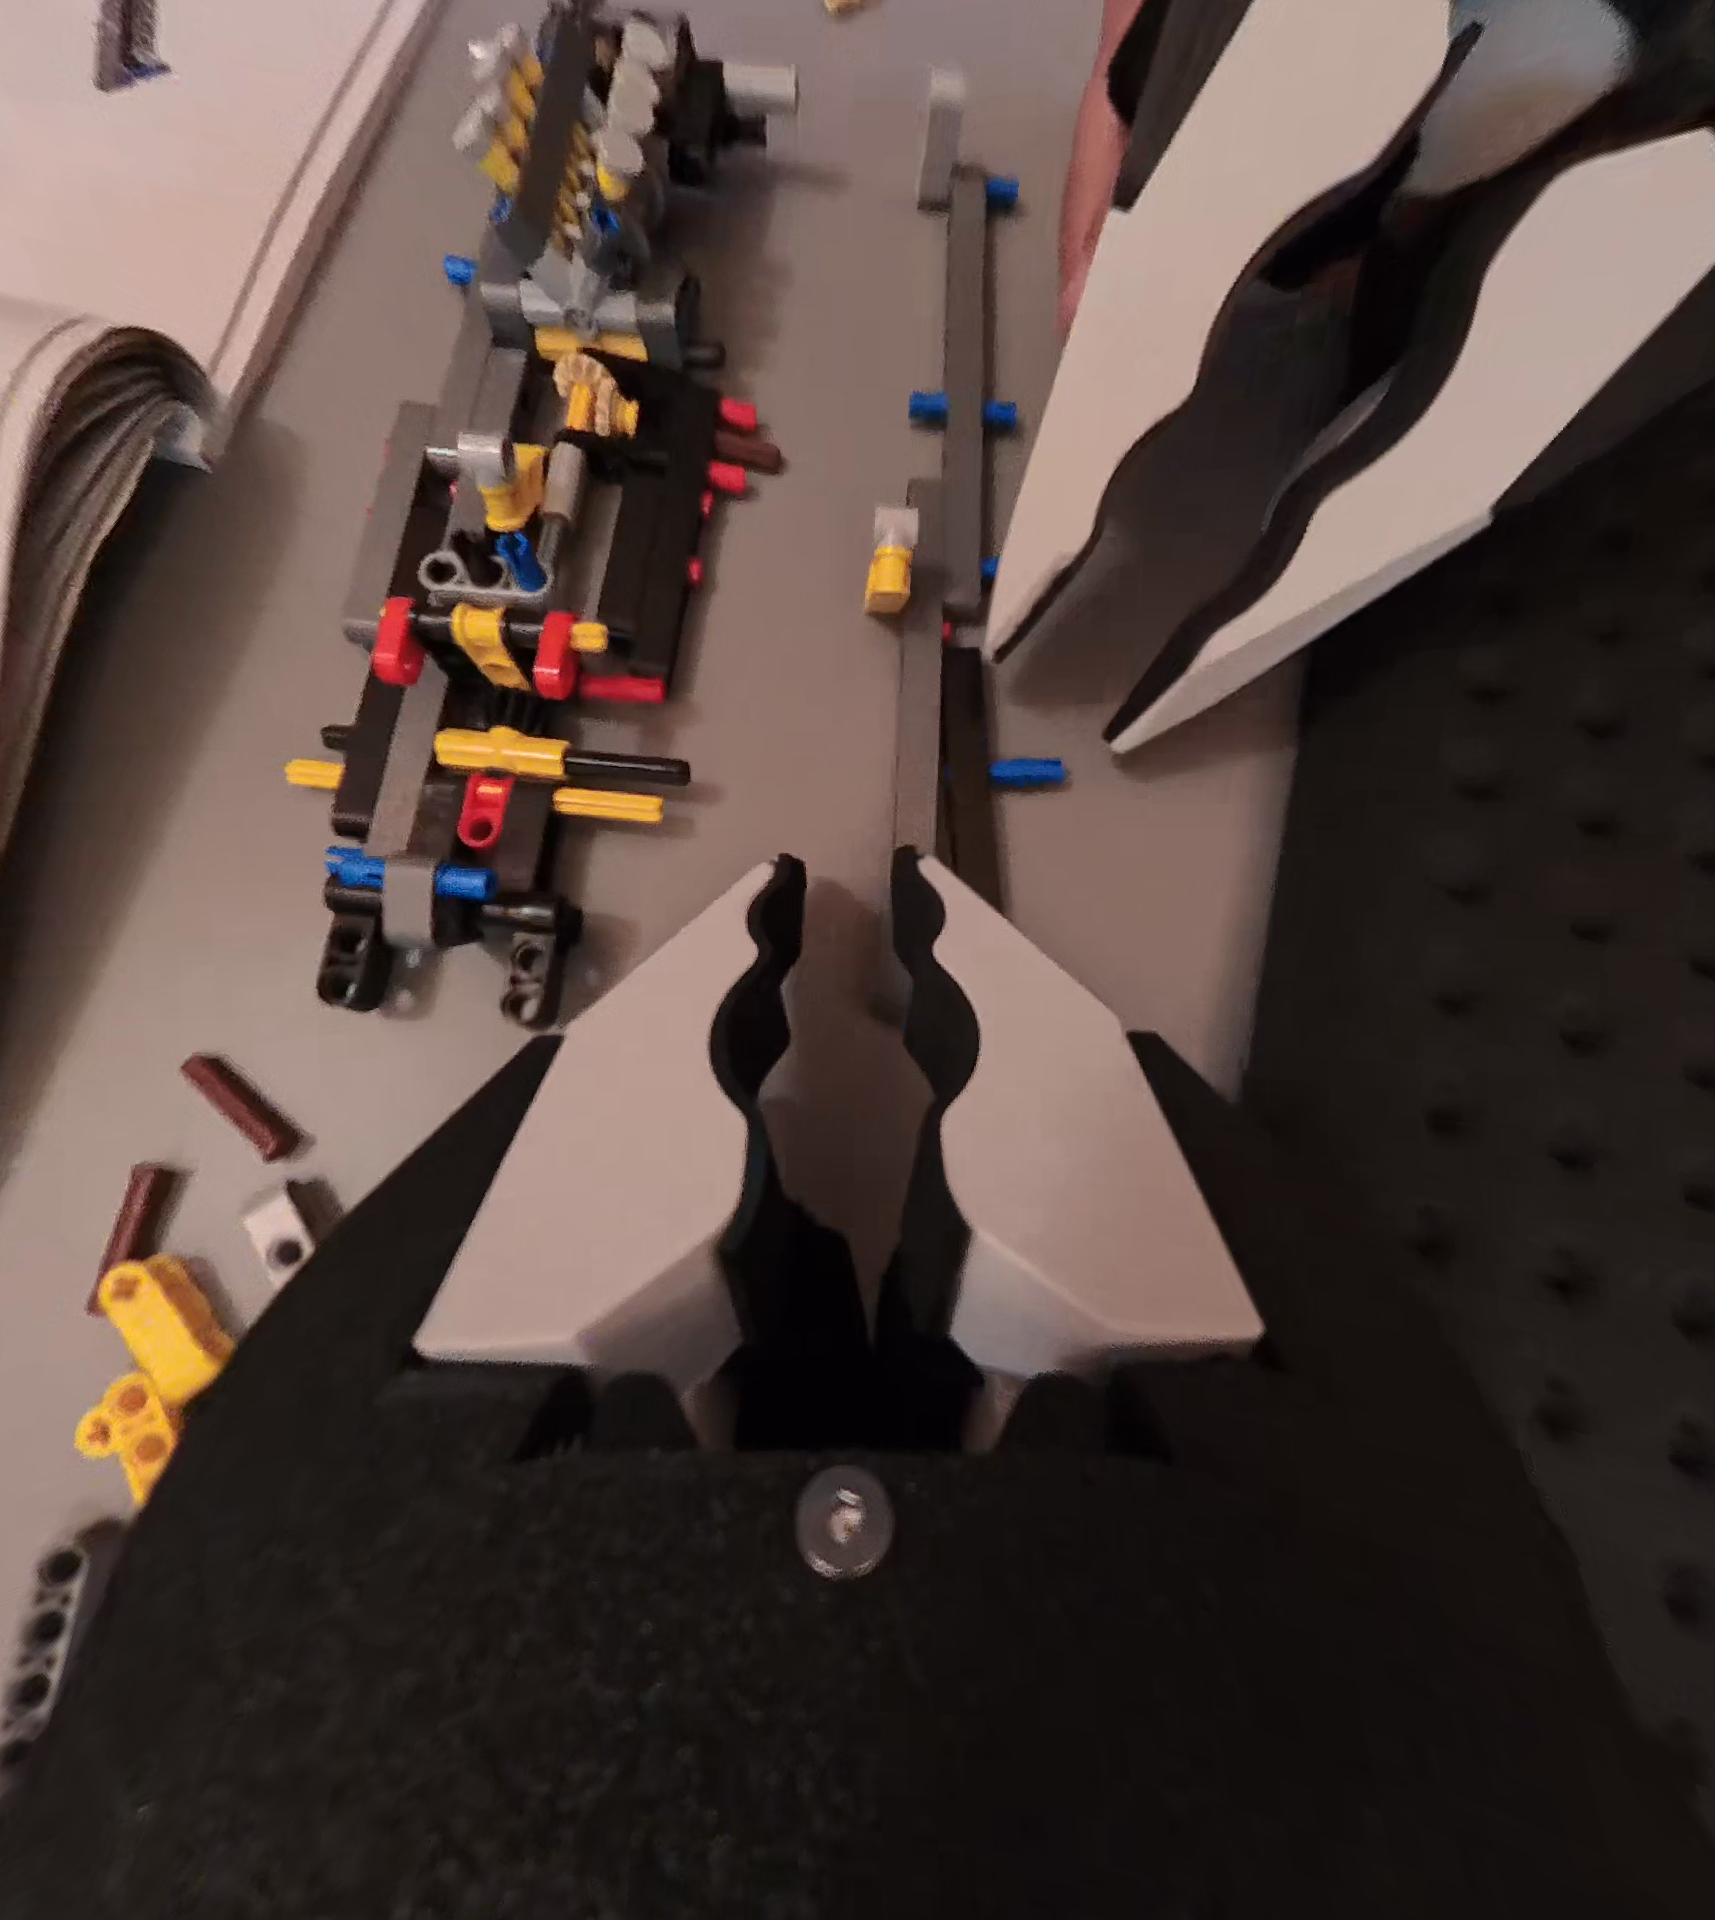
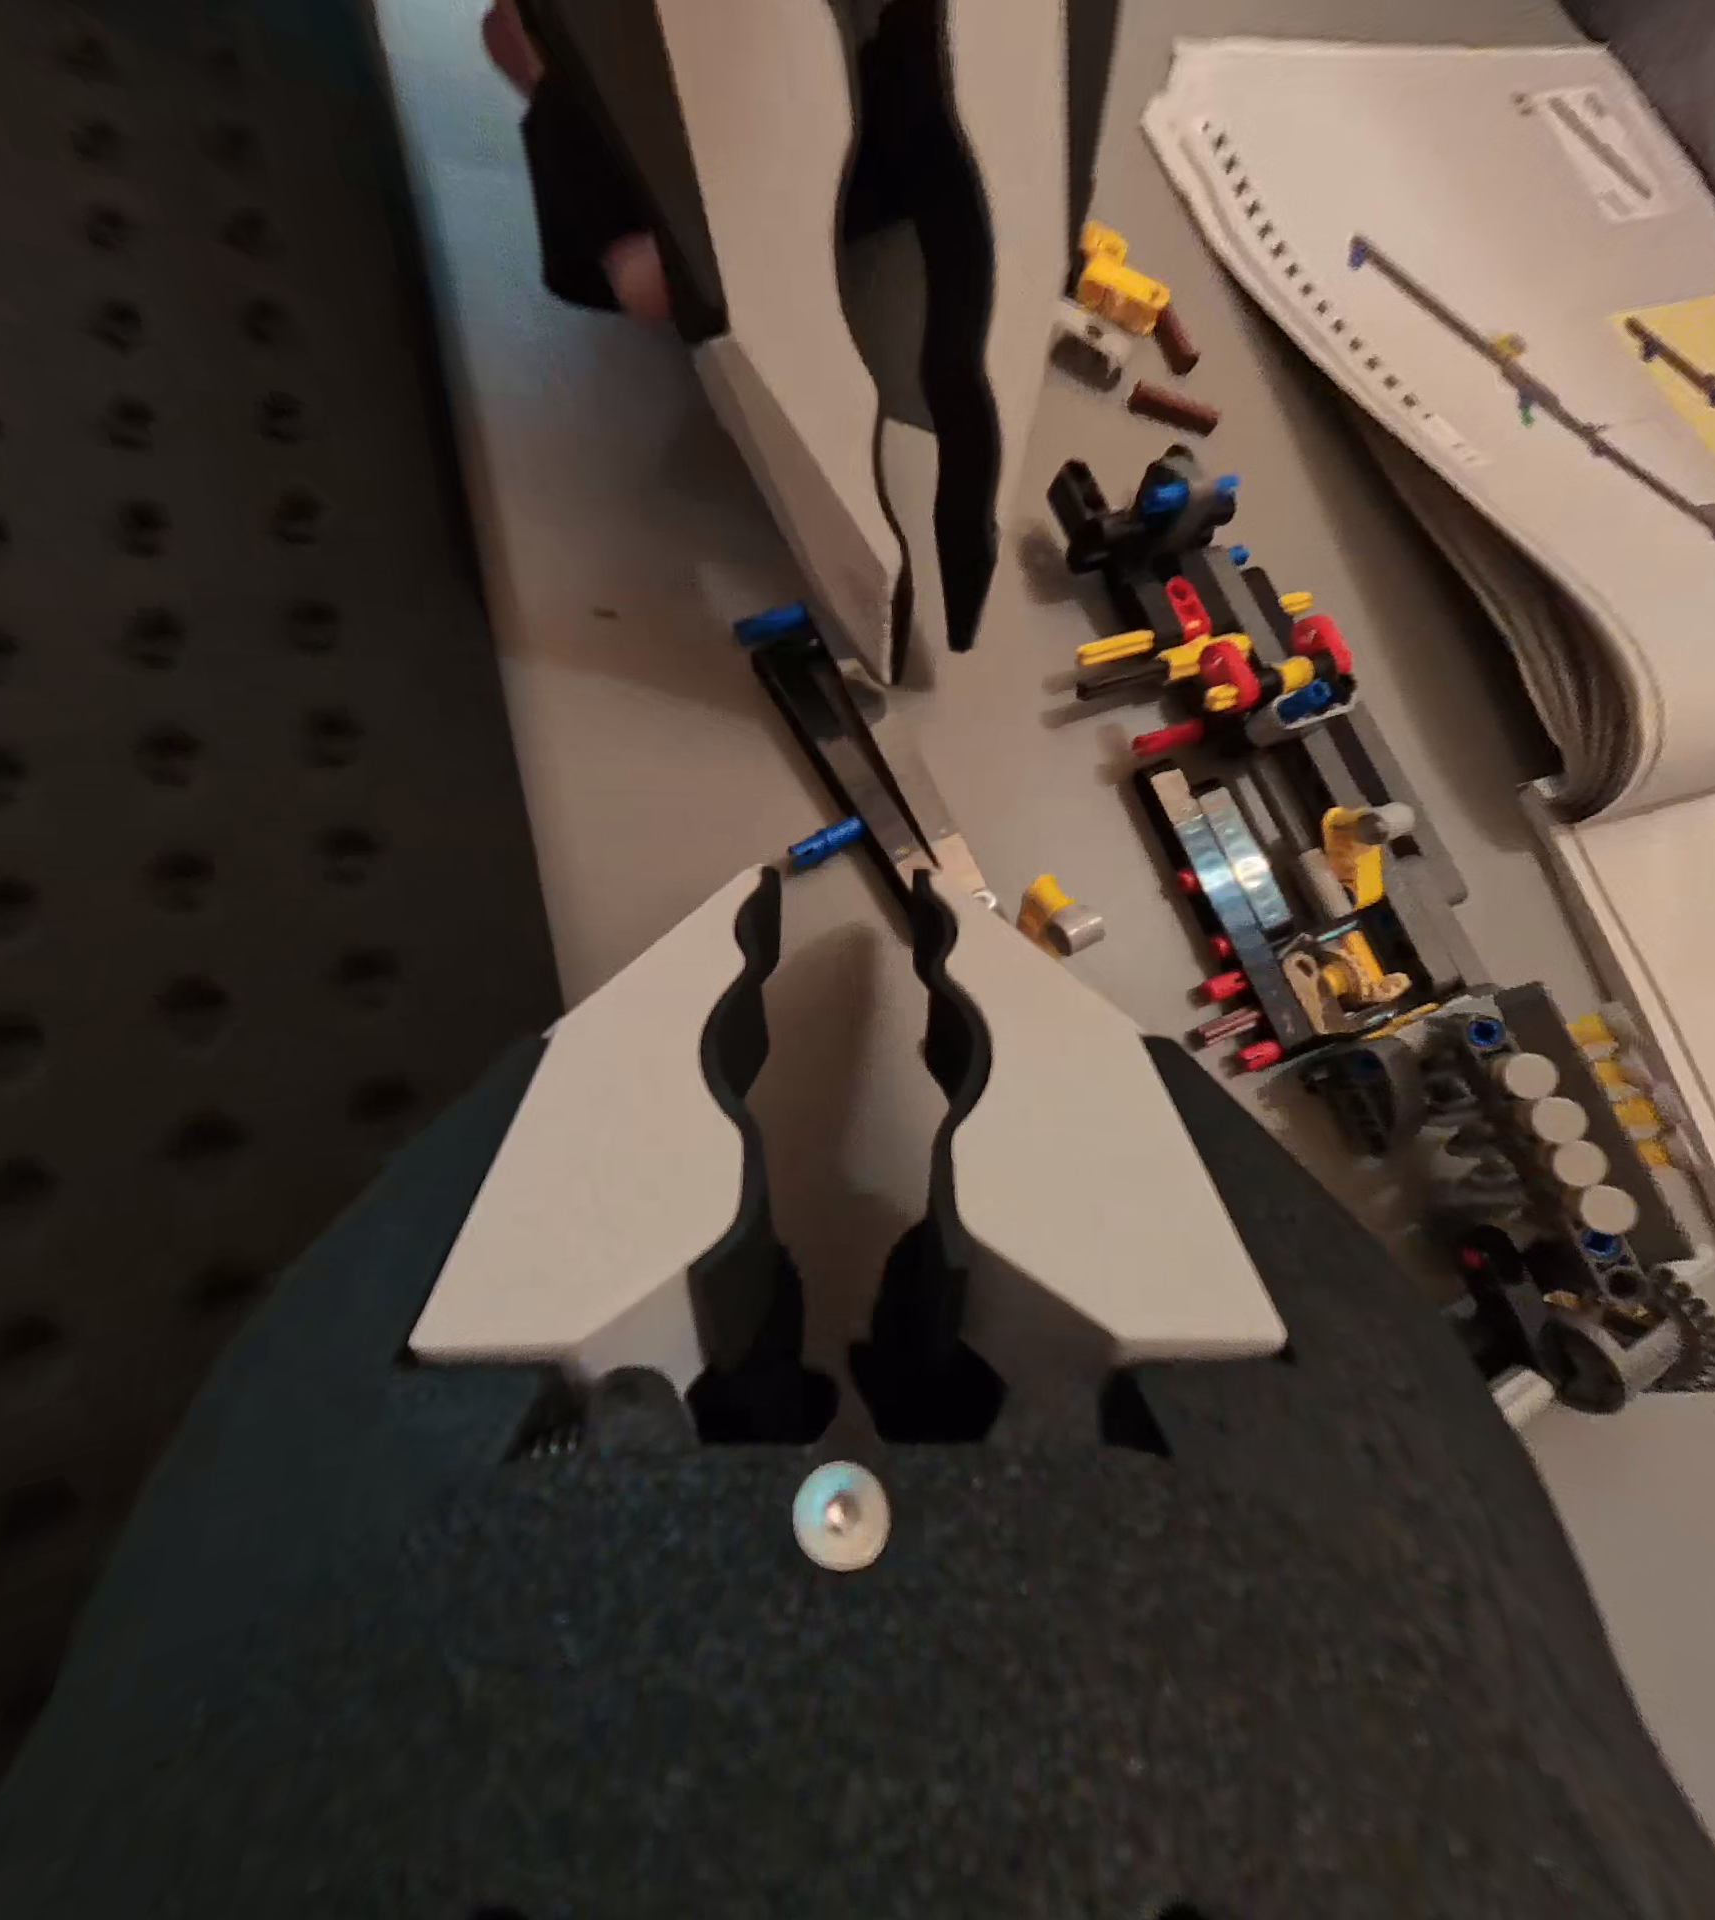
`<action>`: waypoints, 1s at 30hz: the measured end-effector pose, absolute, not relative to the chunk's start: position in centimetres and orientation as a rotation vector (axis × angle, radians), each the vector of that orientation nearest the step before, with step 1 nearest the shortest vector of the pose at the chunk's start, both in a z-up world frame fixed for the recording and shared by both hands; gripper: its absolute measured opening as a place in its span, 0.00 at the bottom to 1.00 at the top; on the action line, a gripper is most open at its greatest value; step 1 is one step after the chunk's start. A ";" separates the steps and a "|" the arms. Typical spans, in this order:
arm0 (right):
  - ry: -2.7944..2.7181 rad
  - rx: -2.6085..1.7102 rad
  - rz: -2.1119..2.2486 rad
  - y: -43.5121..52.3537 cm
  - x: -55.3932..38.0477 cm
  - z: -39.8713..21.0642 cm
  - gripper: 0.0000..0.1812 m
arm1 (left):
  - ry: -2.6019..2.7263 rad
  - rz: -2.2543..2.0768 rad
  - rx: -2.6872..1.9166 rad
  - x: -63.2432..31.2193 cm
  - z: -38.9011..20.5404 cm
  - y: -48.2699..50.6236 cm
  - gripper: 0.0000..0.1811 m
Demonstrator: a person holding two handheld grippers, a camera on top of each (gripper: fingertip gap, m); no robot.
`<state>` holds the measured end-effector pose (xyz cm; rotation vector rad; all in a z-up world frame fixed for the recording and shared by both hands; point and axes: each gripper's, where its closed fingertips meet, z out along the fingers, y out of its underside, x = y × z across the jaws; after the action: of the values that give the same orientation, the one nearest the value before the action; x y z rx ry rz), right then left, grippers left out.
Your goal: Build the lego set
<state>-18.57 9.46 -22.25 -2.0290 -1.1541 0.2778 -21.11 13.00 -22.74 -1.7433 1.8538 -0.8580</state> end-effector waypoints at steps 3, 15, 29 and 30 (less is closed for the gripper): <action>-1.167 -2.035 0.301 9.4 -18.6 -22.7 0.14 | 1.914 -0.904 -1.739 -20.4 -23.0 12.4 0.08; -0.996 -2.233 0.388 8.9 -17.9 -23.5 0.08 | 1.902 -0.813 -1.775 -19.9 -23.1 10.5 0.04; -0.134 -2.401 0.834 5.8 -15.0 -21.7 0.24 | 1.897 -0.568 -1.518 -17.0 -21.1 10.0 0.00; -0.096 -2.378 0.803 6.0 -14.6 -21.5 0.24 | 1.907 -0.556 -1.504 -16.9 -21.1 9.8 0.00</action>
<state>-14.57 5.97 -21.53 -2.3775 -0.0960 0.8028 -16.93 9.81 -21.06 -1.5036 1.9073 -0.5558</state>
